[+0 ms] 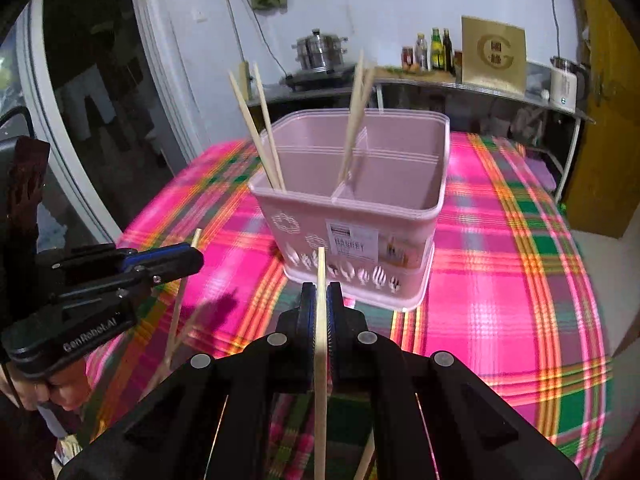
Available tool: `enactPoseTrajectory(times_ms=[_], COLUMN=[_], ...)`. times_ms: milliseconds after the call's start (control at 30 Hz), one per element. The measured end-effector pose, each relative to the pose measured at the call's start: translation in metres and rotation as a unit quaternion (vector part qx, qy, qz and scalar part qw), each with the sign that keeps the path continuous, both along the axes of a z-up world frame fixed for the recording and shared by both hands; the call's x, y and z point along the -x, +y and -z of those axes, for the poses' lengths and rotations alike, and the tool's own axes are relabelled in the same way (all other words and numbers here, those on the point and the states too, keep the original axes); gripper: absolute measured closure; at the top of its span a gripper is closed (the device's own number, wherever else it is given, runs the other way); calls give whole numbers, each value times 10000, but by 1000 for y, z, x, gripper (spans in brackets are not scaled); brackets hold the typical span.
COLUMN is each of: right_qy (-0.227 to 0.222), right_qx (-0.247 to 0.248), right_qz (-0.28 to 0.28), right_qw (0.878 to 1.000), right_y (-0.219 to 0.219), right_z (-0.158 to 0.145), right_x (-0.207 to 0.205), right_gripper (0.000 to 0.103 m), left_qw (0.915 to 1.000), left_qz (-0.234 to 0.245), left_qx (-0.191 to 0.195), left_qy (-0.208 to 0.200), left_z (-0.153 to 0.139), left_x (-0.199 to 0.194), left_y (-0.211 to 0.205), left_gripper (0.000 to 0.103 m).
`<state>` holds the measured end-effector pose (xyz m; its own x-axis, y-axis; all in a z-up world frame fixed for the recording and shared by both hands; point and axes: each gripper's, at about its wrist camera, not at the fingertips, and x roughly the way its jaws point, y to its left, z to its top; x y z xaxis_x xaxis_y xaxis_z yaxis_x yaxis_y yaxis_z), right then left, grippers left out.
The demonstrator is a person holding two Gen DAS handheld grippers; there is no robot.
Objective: Organize utensils
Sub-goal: 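Raise the right tool's chopstick upright over the basket while the left tool carries its chopstick there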
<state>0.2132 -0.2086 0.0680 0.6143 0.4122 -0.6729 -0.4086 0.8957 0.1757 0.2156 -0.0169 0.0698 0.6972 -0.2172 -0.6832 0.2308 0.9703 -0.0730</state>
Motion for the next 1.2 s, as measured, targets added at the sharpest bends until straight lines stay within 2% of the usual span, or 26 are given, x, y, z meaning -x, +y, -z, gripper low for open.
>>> enactPoseTrajectory(times_ms=[133, 267, 633, 933, 1200], right_qy=[-281, -460, -553, -646, -842], right_qx=[-122, -185, -195, -141, -202], right_qz=[10, 28, -16, -75, -81], right_qw=[9995, 9988, 9983, 9978, 9962], right_y=[-5, -9, -19, -23, -26], right_z=[-27, -39, -45, -52, -67], right_x=[12, 21, 37, 49, 50], right_gripper=[98, 98, 98, 98, 98], left_qw=[9996, 9989, 9986, 9988, 9979], left_qz=[20, 54, 86, 100, 192], left_qx=[76, 110, 260, 209, 194], left_qy=[-284, -452, -442, -441, -593], left_z=[-28, -44, -46, -51, -72], left_x=[13, 23, 45, 54, 55], left_y=[4, 5, 8, 7, 1], left_gripper=[97, 97, 97, 97, 97])
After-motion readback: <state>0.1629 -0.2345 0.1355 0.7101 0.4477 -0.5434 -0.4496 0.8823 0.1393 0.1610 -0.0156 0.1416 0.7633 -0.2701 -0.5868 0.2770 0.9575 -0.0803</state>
